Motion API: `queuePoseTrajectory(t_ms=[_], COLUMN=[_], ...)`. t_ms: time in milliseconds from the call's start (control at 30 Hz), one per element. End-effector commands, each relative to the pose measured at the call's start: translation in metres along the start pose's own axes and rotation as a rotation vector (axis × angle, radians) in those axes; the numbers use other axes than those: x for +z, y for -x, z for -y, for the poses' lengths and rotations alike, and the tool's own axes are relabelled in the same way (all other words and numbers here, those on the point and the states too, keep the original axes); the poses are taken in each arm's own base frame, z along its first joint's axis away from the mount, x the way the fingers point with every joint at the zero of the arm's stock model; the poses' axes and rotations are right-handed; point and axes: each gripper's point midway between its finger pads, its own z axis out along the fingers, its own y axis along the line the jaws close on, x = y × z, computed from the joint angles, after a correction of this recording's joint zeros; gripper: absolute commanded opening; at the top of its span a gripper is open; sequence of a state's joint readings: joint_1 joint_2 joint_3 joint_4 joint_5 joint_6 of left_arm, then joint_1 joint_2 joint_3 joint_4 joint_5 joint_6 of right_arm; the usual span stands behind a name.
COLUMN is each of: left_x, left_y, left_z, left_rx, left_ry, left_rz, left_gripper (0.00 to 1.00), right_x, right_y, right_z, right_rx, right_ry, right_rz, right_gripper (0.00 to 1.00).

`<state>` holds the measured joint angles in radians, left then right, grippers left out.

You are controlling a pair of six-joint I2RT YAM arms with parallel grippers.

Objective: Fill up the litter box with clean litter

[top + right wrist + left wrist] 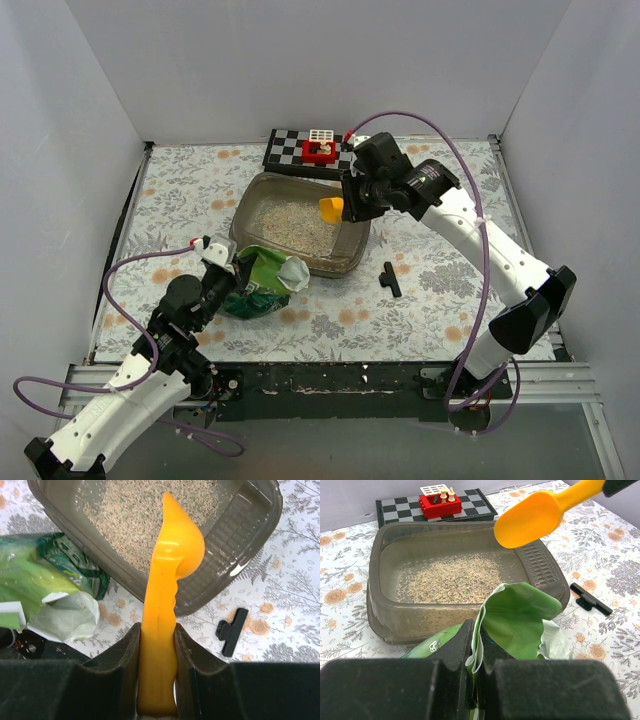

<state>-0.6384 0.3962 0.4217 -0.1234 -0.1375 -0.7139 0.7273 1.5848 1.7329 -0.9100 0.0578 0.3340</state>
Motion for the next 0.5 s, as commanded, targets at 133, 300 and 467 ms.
queuePoseTrajectory(t_ms=[133,300,467], left_x=[0.001,0.002,0.002], left_y=[0.001,-0.001,0.000], left_z=[0.004,0.005,0.005], left_rx=[-0.004,-0.004,-0.004], left_ry=[-0.022,-0.026,-0.023], left_rz=[-0.004,-0.013,-0.010], left_gripper=[0.00,0.00,0.00], right_x=[-0.074,-0.094,-0.097], right_y=[-0.011,-0.048,-0.072], right_z=[-0.008,-0.040,-0.059], right_rx=[-0.047,-0.047,-0.019], right_ry=[0.047,0.279,0.436], right_rz=[0.074,-0.004,-0.047], right_gripper=[0.01,0.01,0.01])
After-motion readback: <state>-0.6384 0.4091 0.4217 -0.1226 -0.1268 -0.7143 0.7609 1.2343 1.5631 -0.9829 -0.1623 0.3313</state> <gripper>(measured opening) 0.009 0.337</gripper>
